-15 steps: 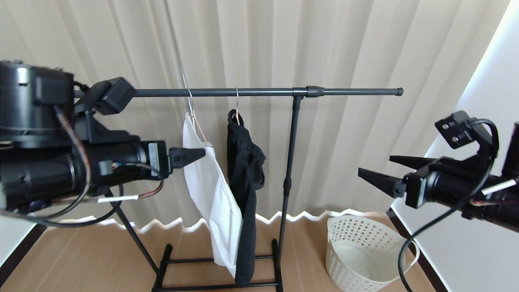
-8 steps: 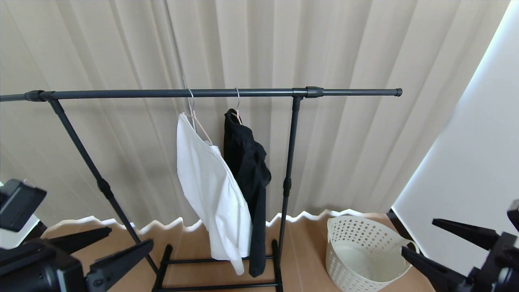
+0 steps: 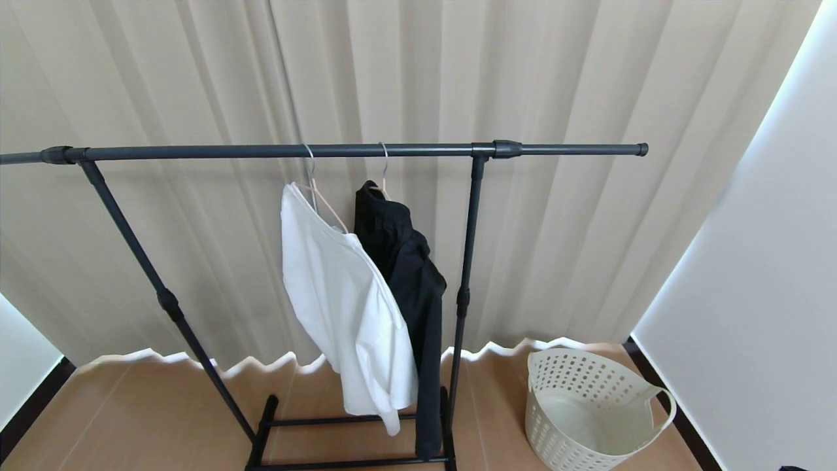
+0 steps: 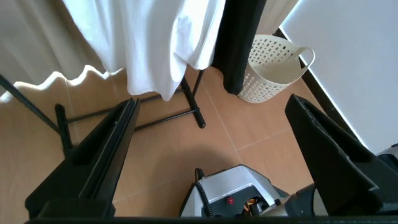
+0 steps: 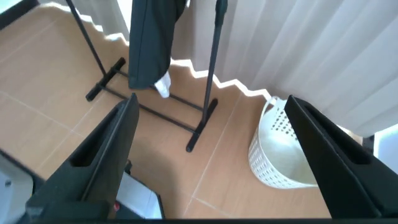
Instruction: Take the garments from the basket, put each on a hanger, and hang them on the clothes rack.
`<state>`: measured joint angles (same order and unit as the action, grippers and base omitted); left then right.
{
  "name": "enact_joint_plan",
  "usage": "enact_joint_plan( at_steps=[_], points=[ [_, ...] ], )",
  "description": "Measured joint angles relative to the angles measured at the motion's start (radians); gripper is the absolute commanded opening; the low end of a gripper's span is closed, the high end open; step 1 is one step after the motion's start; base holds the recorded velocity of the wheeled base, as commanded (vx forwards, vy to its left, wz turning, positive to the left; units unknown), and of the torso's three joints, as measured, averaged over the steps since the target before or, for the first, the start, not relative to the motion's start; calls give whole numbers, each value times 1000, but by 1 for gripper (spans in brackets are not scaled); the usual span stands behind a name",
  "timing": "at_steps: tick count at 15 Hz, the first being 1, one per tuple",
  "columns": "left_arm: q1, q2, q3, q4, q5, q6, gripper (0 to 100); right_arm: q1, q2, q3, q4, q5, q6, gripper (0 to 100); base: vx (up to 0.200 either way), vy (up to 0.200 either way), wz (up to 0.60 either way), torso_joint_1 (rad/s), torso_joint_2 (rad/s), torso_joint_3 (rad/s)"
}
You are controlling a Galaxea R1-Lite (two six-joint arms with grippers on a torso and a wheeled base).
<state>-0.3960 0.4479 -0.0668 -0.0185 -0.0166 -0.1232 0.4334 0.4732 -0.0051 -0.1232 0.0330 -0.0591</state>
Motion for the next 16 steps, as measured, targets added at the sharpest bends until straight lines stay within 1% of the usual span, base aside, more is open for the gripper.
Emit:
enact_joint_plan(
  at_steps=[1, 2, 3, 4, 6, 8, 10, 11, 12, 13, 14, 16],
  points=[
    [10, -59, 6, 42, 2, 16, 100, -10, -75, 1, 66, 1, -3, 100, 0, 0, 0, 0, 0, 0],
    [32, -110, 8, 70, 7, 41, 100, -43, -136, 2, 105, 2, -4, 100, 0, 0, 0, 0, 0, 0],
    [73, -152, 9, 84, 14, 83, 100, -96, -185, 3, 120, 4, -5, 100, 0, 0, 0, 0, 0, 0],
    [129, -185, 9, 89, 19, 126, 100, -149, -226, 3, 127, 7, -7, 100, 0, 0, 0, 0, 0, 0],
    [270, -267, 10, 99, 9, 199, 100, -242, -306, 3, 133, 8, -5, 100, 0, 0, 0, 0, 0, 0],
    [361, -359, 11, 110, -16, 241, 100, -296, -347, 4, 135, 9, -5, 100, 0, 0, 0, 0, 0, 0],
    [391, -412, 11, 111, -57, 149, 100, -332, -368, 4, 136, 8, -5, 100, 0, 0, 0, 0, 0, 0],
    [395, -425, 13, 109, -17, 140, 100, -359, -381, 4, 136, 8, -8, 100, 0, 0, 0, 0, 0, 0],
    [396, -435, 22, 100, 52, 141, 100, -388, -402, 4, 137, 10, -12, 100, 0, 0, 0, 0, 0, 0],
    [397, -442, 29, 80, 76, 142, 100, -407, -424, 4, 137, 12, -16, 100, 0, 0, 0, 0, 0, 0],
    [398, -446, 38, 76, 77, 142, 100, -418, -442, 5, 136, 16, -13, 100, 0, 0, 0, 0, 0, 0],
    [398, -448, 50, 51, 66, 137, 100, -426, -461, 4, 135, 75, 4, 100, 0, 0, 0, 0, 0, 0]
  ],
)
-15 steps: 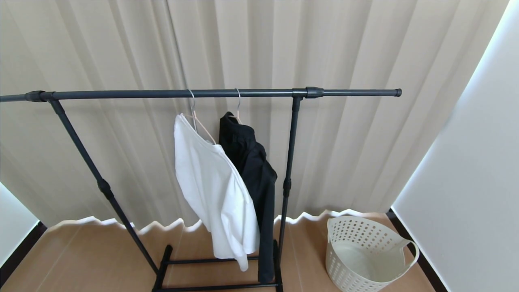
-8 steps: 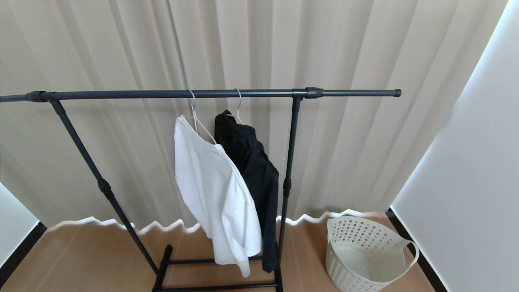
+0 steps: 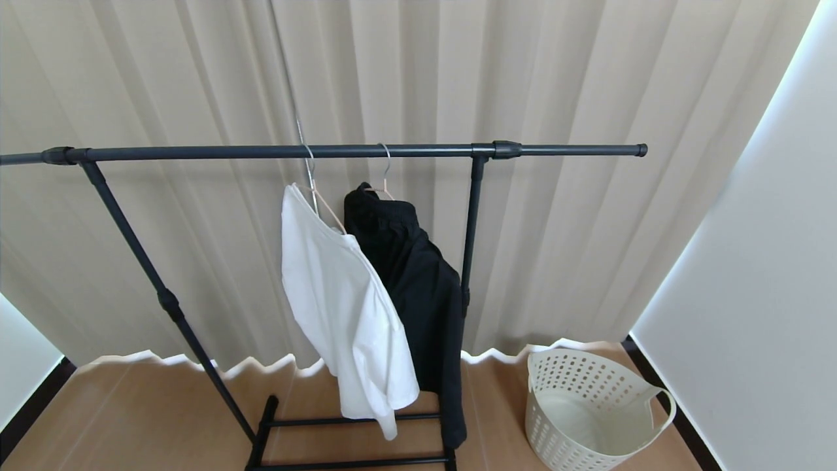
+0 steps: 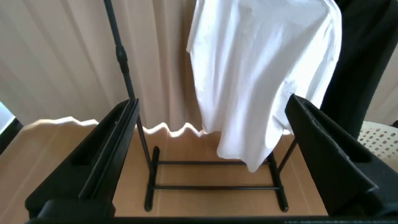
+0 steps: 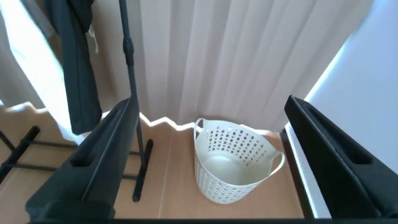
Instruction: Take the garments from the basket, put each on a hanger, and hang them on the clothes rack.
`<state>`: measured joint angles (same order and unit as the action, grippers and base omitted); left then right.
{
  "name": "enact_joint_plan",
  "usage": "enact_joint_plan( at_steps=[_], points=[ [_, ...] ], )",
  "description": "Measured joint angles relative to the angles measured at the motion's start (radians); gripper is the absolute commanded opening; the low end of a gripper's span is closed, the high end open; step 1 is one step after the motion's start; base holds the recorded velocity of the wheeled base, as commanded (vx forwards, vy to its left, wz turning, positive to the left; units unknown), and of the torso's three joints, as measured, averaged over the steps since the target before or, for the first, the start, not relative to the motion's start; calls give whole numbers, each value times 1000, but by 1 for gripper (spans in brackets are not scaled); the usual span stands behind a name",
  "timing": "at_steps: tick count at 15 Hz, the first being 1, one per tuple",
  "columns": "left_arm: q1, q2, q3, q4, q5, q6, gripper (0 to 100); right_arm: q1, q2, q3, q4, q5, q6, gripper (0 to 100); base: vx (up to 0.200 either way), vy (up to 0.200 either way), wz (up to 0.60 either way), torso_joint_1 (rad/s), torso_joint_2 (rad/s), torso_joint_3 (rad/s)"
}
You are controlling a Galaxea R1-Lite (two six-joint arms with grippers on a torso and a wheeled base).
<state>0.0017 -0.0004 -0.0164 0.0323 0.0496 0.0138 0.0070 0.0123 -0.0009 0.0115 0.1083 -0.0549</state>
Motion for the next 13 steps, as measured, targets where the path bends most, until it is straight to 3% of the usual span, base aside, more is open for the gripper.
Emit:
enact_joint_plan(
  at_steps=[2, 13],
  points=[
    [0, -2, 4, -4, -31, -6, 100, -2, -9, -1, 0, 46, 11, 100, 0, 0, 0, 0, 0, 0],
    [0, -2, 6, -5, -31, -12, 100, -3, -14, -1, -1, 46, 16, 100, 0, 0, 0, 0, 0, 0]
  ],
)
